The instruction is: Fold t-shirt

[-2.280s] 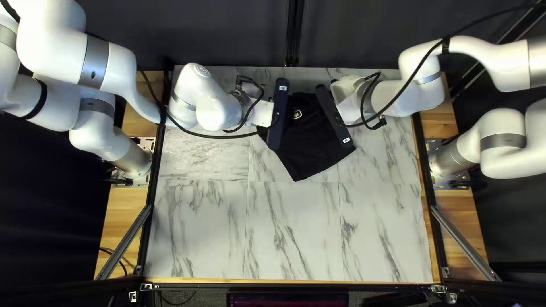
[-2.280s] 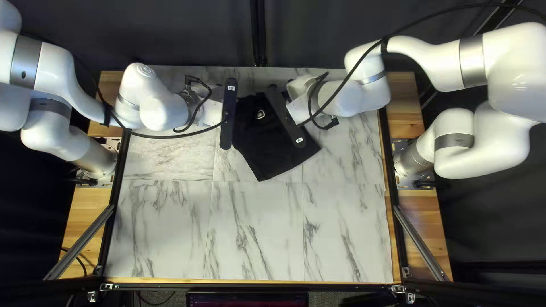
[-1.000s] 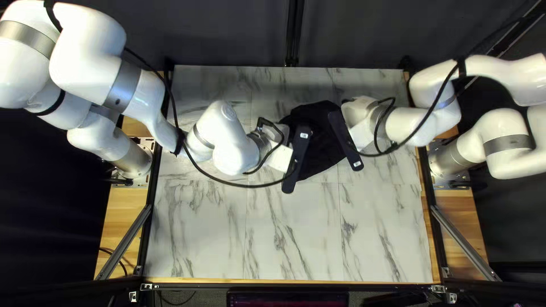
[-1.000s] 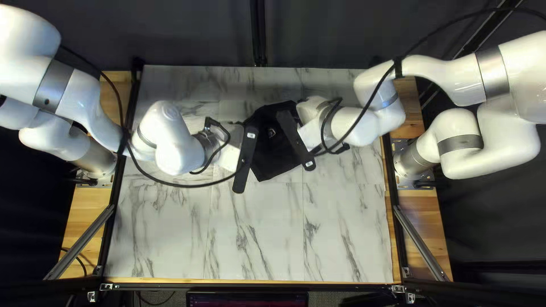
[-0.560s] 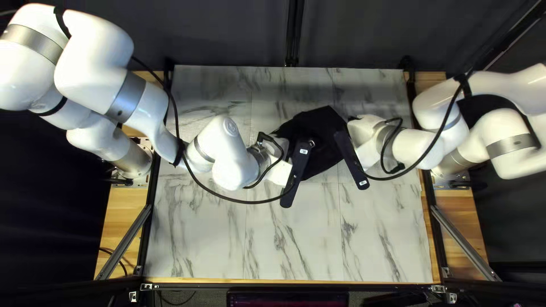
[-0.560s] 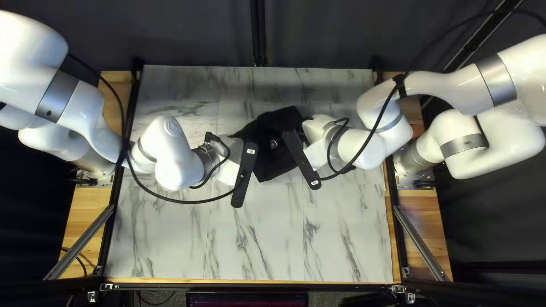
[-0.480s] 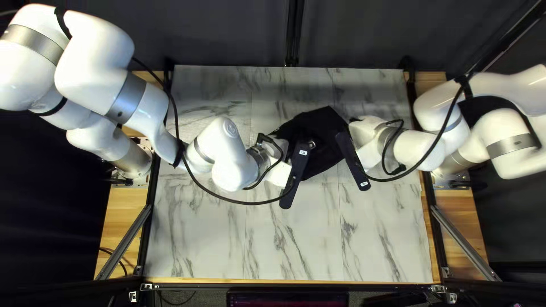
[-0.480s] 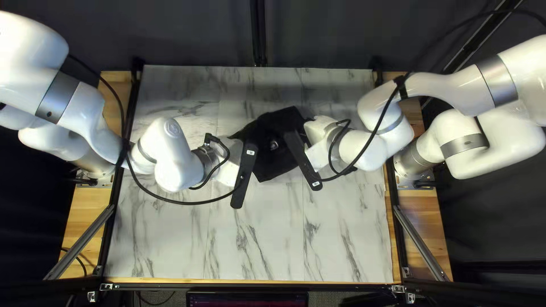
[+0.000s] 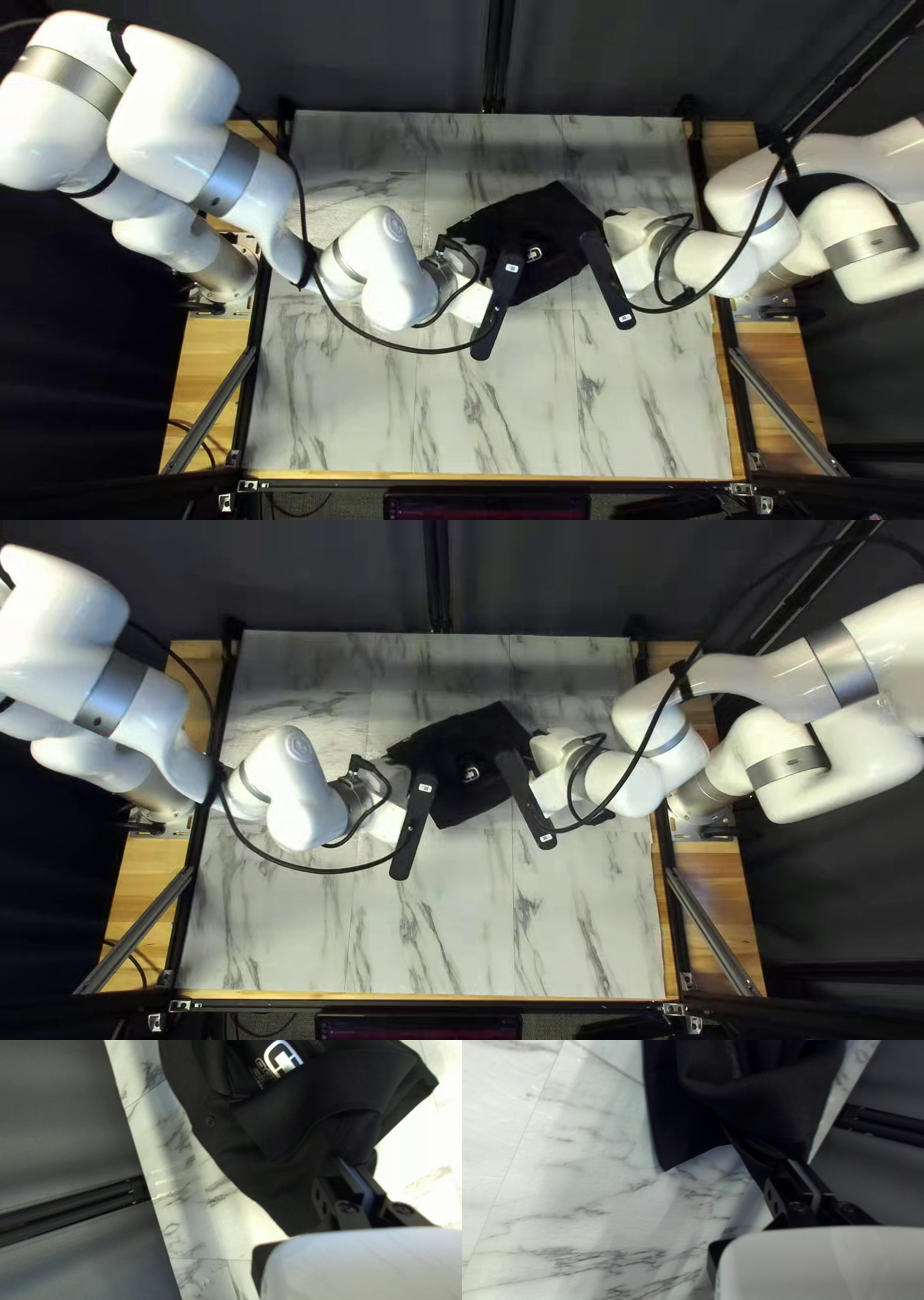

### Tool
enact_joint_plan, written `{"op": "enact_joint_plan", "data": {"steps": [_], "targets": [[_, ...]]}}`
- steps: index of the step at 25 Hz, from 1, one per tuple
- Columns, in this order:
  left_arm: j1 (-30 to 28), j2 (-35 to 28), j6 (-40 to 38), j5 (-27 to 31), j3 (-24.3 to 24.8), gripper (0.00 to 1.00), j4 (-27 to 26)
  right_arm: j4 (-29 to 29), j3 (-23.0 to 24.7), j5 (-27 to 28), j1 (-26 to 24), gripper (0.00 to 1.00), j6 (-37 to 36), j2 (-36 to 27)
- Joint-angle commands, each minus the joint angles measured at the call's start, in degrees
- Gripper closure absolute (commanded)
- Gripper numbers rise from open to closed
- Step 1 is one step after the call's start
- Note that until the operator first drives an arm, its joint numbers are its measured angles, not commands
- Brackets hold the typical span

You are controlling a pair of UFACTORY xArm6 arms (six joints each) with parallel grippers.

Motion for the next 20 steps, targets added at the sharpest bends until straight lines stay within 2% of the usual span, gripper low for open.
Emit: {"op": "enact_joint_plan", "data": {"steps": [1,6,13,20], "targets": [[0.92,2.82,-0.33,-2.48,-1.17,1.0,0.54,0.0,2.24,-1.58,-0.96,1.0,1.15,-0.96],[1.76,3.71,-0.72,-4.4,-0.68,1.0,0.62,0.67,3.09,-1.8,-0.84,1.0,1.94,-1.25],[2.06,3.27,-1.39,-4.91,1.1,1.0,0.17,-1.16,4.62,-5.75,-3.57,1.0,3.58,0.57],[1.57,4.37,-1.5,-5.47,0.66,1.0,-0.5,-0.87,5.99,-6.57,-3.28,1.0,5.19,0.31]]}}
